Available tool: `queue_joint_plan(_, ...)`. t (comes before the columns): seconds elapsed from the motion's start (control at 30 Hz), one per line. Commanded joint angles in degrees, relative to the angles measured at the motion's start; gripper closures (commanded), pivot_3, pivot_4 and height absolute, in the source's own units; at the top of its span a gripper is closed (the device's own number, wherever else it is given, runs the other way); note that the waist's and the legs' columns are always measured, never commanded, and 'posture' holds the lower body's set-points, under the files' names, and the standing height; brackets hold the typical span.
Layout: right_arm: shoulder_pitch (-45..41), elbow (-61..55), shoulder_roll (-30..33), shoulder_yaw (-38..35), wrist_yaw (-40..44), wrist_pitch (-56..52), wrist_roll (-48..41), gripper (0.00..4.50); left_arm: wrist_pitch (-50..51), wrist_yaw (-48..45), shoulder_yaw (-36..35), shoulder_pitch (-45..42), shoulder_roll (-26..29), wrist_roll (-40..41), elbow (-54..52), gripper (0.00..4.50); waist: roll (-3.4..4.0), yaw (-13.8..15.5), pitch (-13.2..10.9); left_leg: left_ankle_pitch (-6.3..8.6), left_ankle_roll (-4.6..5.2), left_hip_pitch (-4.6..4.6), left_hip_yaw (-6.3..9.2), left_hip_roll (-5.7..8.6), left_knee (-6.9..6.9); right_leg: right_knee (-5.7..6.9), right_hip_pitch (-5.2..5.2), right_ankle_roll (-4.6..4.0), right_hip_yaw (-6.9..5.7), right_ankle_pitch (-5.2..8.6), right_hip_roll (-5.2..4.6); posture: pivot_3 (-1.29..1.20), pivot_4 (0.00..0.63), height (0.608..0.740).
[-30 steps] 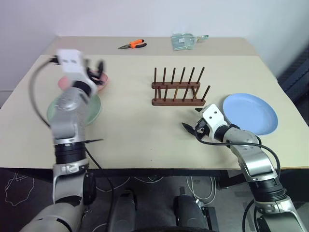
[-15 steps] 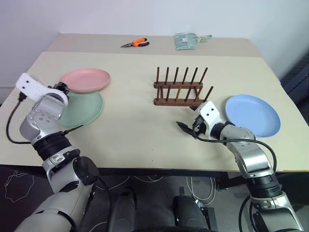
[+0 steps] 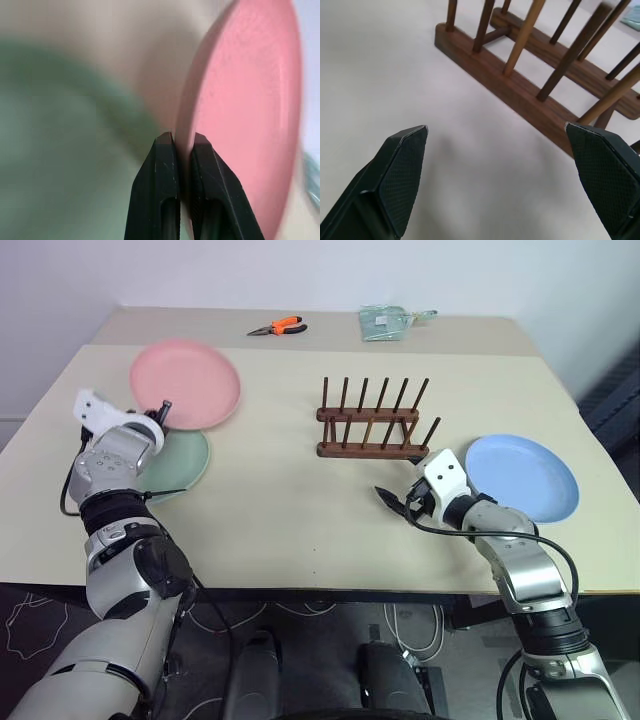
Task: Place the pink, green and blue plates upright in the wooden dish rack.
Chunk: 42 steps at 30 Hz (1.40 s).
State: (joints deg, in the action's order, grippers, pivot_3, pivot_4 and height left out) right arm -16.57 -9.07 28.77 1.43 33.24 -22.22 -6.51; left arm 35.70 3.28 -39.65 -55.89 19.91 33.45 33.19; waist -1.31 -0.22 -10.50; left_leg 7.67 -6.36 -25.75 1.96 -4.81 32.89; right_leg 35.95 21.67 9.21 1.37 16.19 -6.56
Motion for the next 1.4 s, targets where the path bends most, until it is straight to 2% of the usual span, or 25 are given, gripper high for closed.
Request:
queue_joint_plan(0.03,-2.58,-6.02,2.12,-0.53,0.57,2.10,0.85,0.00,1.75,-8.36,10.60,0.89,-2.52,1.52,-15.68,4.43,0.01,0.21,0.00,0.00,0.00,-0.06,0.00,0.00,0.00,-0.02,0.03,0.02,0.00,-0.02,0.00,0.00,0.150,0.740)
queue_joint_plan(0.13,-7.21,-7.50,3.25,3.64,0.23,7.88,6.33,0.00,5.99,-8.72,17.58,2.36,-5.93,1.82,-24.73,4.43,0.05,0.47,0.00,-0.01,0.01,-0.05,0.00,-0.01,0.00,0.02,0.09,0.04,0.00,-0.03,0.00,0.00,0.150,0.740)
queue_joint_plan(0.23,-15.96,-5.49,3.59,9.52,-1.26,14.37,15.49,0.00,11.20,-8.11,24.10,2.16,-9.48,2.28,-31.66,4.43,0.07,-0.01,-0.02,-0.03,-0.01,-0.04,-0.01,-0.01,0.02,0.06,0.14,0.04,0.02,-0.03,0.00,0.00,0.150,0.740)
queue_joint_plan(0.37,-22.37,1.02,5.29,14.72,-4.38,20.72,26.79,0.00,16.74,-5.95,25.07,1.14,-13.82,6.10,-36.72,4.43,0.06,-0.27,-0.01,-0.05,-0.02,-0.25,0.01,-0.01,0.05,0.05,0.30,0.03,0.02,-0.04,0.00,0.00,0.150,0.740)
queue_joint_plan(0.5,-23.53,4.89,6.16,15.86,-5.42,24.52,31.11,0.00,20.75,-4.32,25.37,1.79,-15.52,8.42,-39.56,4.43,0.07,-0.22,-0.02,-0.09,-0.05,-0.46,0.01,-0.01,0.02,0.07,0.53,0.07,0.02,-0.04,0.00,0.00,0.150,0.740)
queue_joint_plan(0.53,-23.29,4.90,6.20,15.58,-5.51,24.93,31.42,0.53,21.21,-3.75,24.95,2.21,-15.60,8.52,-39.63,4.50,0.07,-0.23,-0.02,-0.15,-0.14,-0.61,0.01,0.00,0.05,0.09,0.67,0.07,0.02,-0.05,0.00,0.00,0.150,0.740)
queue_joint_plan(0.6,-22.61,4.82,6.29,15.14,-5.60,25.71,32.04,1.32,21.83,-2.53,23.49,2.70,-15.98,9.28,-39.40,4.50,0.07,-0.28,-0.02,-0.19,-0.20,-0.65,0.01,0.00,0.06,0.09,0.70,0.08,0.02,-0.06,0.00,0.00,0.150,0.740)
queue_joint_plan(0.77,-21.56,5.07,6.39,14.88,-6.64,26.86,34.92,3.93,21.61,-1.76,21.26,2.36,-16.17,10.88,-38.70,4.50,0.06,-0.29,-0.02,-0.19,-0.20,-0.64,0.02,0.00,0.07,0.09,0.70,0.08,0.01,-0.06,0.00,0.00,0.150,0.740)
queue_joint_plan(0.8,-21.40,5.17,6.47,14.78,-7.11,27.07,35.66,4.40,20.67,-1.03,19.55,2.01,-17.15,12.14,-38.26,4.14,0.06,-0.28,-0.02,-0.19,-0.20,-0.64,0.02,0.00,0.08,0.09,0.69,0.08,0.02,-0.06,0.00,0.00,0.150,0.740)
queue_joint_plan(0.87,-21.08,5.26,6.57,14.47,-7.95,27.43,37.00,4.41,18.31,-0.03,16.52,1.13,-18.83,14.47,-37.60,3.39,0.04,-0.18,-0.03,-0.19,-0.20,-0.64,0.02,0.00,0.09,0.09,0.68,0.07,0.01,-0.06,0.00,0.00,0.150,0.740)
queue_joint_plan(0.97,-20.82,5.02,6.30,12.20,-10.41,27.72,37.31,4.41,9.69,1.86,11.37,-1.64,-20.98,16.93,-36.97,1.91,0.02,0.50,-0.05,-0.19,-0.19,-0.66,0.02,0.01,0.12,0.07,0.68,0.05,0.01,-0.07,0.00,0.00,0.150,0.740)
queue_joint_plan(1.0,-20.63,4.53,5.34,10.07,-11.14,26.80,35.11,4.41,7.26,2.60,10.45,-2.38,-20.66,16.44,-36.28,1.45,0.02,0.55,-0.05,-0.19,-0.20,-0.66,0.02,0.00,0.12,0.08,0.69,0.05,0.01,-0.07,0.00,0.00,0.150,0.740)
queue_joint_plan(1.13,-20.10,2.21,1.51,2.73,-11.08,23.13,25.18,4.41,0.88,2.89,10.66,-2.51,-17.97,13.08,-34.02,1.45,0.03,0.94,-0.04,-0.20,-0.21,-0.63,0.02,0.00,0.09,0.07,0.66,0.05,0.01,-0.08,0.00,0.00,0.150,0.740)
queue_joint_plan(1.2,-20.48,-2.76,-4.94,-7.73,-7.23,8.60,2.21,4.41,0.60,-6.68,20.92,3.40,-10.70,5.72,-35.36,1.45,0.03,0.94,-0.03,-0.20,-0.21,-0.64,0.01,0.01,0.10,0.05,0.65,0.06,0.01,-0.08,0.00,0.00,0.150,0.740)
queue_joint_plan(1.27,-21.67,-6.04,-9.15,-16.93,-6.57,-5.69,-16.36,4.41,-0.16,-16.98,31.70,9.29,-4.00,0.12,-37.61,1.45,0.15,0.81,-0.01,-0.20,-0.21,-0.60,0.01,-0.01,0.03,0.20,0.64,0.08,0.01,-0.09,0.01,0.00,0.150,0.740)
queue_joint_plan(1.33,-23.04,-6.62,-9.02,-22.09,-6.23,-14.77,-27.75,4.41,-2.94,-26.71,39.97,14.55,0.47,-2.74,-40.40,1.45,0.17,1.07,-0.02,-0.19,-0.20,-0.63,0.01,-0.01,0.03,0.23,0.63,0.07,-0.02,-0.10,0.01,0.00,0.150,0.740)
queue_joint_plan(1.4,-24.29,-6.07,-8.25,-24.83,-6.99,-20.24,-34.33,4.41,-4.17,-32.82,43.29,17.54,2.08,-2.63,-42.04,1.45,0.19,1.08,-0.04,-0.06,0.02,-0.68,-0.01,-0.01,0.05,0.15,0.64,-0.02,-0.04,-0.14,0.01,0.00,0.150,0.740)
